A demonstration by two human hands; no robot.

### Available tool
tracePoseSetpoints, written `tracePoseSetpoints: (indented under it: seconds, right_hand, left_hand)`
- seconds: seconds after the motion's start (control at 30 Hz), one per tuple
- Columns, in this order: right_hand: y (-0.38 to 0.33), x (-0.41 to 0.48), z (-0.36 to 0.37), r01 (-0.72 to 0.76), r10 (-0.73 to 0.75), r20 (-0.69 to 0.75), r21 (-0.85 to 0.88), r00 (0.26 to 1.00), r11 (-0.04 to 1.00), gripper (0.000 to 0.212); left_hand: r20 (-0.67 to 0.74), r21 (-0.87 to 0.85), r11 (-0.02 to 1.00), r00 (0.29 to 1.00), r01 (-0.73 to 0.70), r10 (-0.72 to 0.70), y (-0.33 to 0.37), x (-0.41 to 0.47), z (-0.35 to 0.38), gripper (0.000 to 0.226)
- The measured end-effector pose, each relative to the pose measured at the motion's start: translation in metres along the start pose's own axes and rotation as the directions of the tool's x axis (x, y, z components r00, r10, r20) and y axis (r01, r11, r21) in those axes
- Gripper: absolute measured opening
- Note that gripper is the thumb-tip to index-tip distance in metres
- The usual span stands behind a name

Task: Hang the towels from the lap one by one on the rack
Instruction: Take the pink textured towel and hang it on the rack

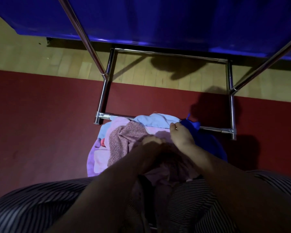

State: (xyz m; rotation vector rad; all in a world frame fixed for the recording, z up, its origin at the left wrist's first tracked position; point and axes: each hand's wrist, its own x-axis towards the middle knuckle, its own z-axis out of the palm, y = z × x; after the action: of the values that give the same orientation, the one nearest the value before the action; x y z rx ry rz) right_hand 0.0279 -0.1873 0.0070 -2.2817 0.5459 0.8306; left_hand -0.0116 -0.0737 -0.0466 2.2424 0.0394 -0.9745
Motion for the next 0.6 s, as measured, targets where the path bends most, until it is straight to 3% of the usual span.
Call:
tracePoseSetpoints:
  seconds: [0.1, 0.17, 0.33, 0.53, 0.6]
  right_hand:
    - [-0.006, -0.01, -0.004, 0.049, -0.045, 0.107, -0.034, 0.993, 0.998, 0.043]
    - [-0.013, -0.019, -0.007, 0.104, -0.094, 0.155, -0.058, 0.983, 0.993, 0.047]
    - [-0.028, -0.053, -0.028, 0.141, -0.178, 0.203, 0.184, 0.963, 0.973, 0.069]
    - [-0.043, -0.101, -0.077, 0.432, -0.496, 0.159, 0.317, 0.853, 0.844, 0.028]
    - [-0.054, -0.116, -0.087, 0.487, -0.539, 0.051, 0.365, 0.84, 0.794, 0.032]
  left_hand:
    - [0.068, 0.021, 0.999, 0.997, -0.04, 0.038, 0.021, -0.007, -0.034, 0.027]
    - [0.087, -0.058, 0.998, 0.996, -0.003, 0.008, 0.04, -0.018, -0.053, 0.025]
    - [0.078, -0.239, 0.971, 0.997, 0.028, -0.01, 0.072, -0.052, -0.093, 0.032]
    - [0.102, -0.313, 0.949, 0.995, 0.043, -0.012, 0.112, -0.11, -0.14, 0.028]
    - [0.057, -0.327, 0.944, 0.998, 0.049, -0.032, 0.123, -0.13, -0.153, 0.039]
